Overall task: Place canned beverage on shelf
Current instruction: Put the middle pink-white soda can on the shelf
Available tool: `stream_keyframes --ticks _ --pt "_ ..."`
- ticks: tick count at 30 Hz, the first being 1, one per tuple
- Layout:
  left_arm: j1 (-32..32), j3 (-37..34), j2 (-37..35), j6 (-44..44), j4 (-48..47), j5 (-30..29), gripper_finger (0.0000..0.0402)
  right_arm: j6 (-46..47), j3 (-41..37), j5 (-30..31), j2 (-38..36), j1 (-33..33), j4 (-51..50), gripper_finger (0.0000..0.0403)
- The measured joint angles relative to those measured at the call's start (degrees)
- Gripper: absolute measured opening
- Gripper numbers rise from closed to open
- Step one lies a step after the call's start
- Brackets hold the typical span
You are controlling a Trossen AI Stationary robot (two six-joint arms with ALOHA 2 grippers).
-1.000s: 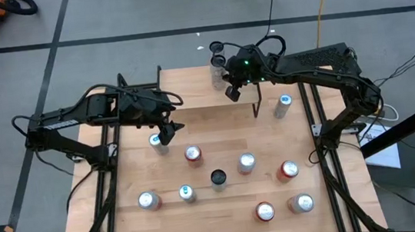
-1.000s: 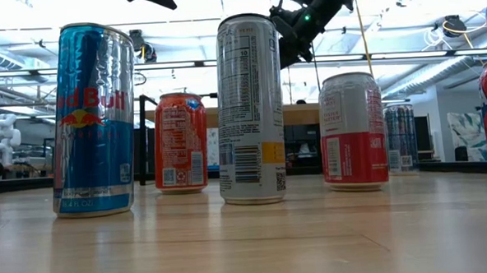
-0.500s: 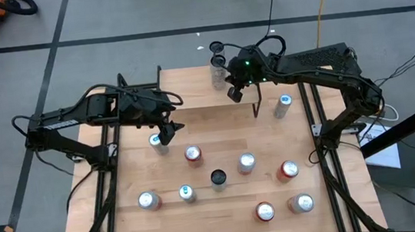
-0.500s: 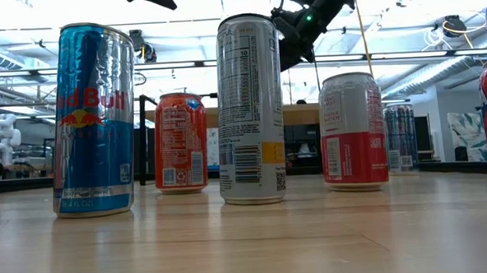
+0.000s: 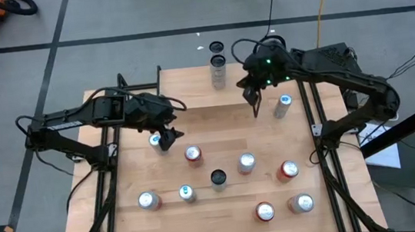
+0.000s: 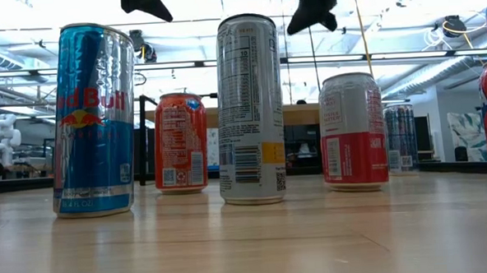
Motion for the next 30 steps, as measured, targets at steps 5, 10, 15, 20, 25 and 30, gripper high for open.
stream_keyframes --ticks 5,10,15,20,25,30 --pt "-0.88 0.00 0.00 -0.57 -0.13 2.10 0.0341 4.94 0.00 -0.05 -0.37 2.93 -3.00 0.0000" --pt "-2.67 0.00 0.00 -1.66 -0.13 2.16 0.0341 7.32 -0.02 -0.06 -0.42 6.49 -5.68 0.0000" --pt "-3.72 0.00 0.75 -2.04 -0.14 2.13 0.0341 9.52 -0.02 -0.08 -0.42 9.52 -7.24 0.0000" --pt "-3.85 0.00 3.75 -6.01 -2.17 1.84 0.0341 11.35 -0.02 -0.06 -0.42 12.00 -7.86 0.0000" --pt "-3.80 -0.04 8.92 -13.44 -12.31 1.42 0.0341 14.29 -0.02 -0.04 -0.42 14.15 -8.25 0.0000" --pt "-5.36 -0.11 12.44 -13.58 -13.70 2.35 0.0341 15.69 -0.02 0.03 -0.42 16.53 -8.89 0.0000"
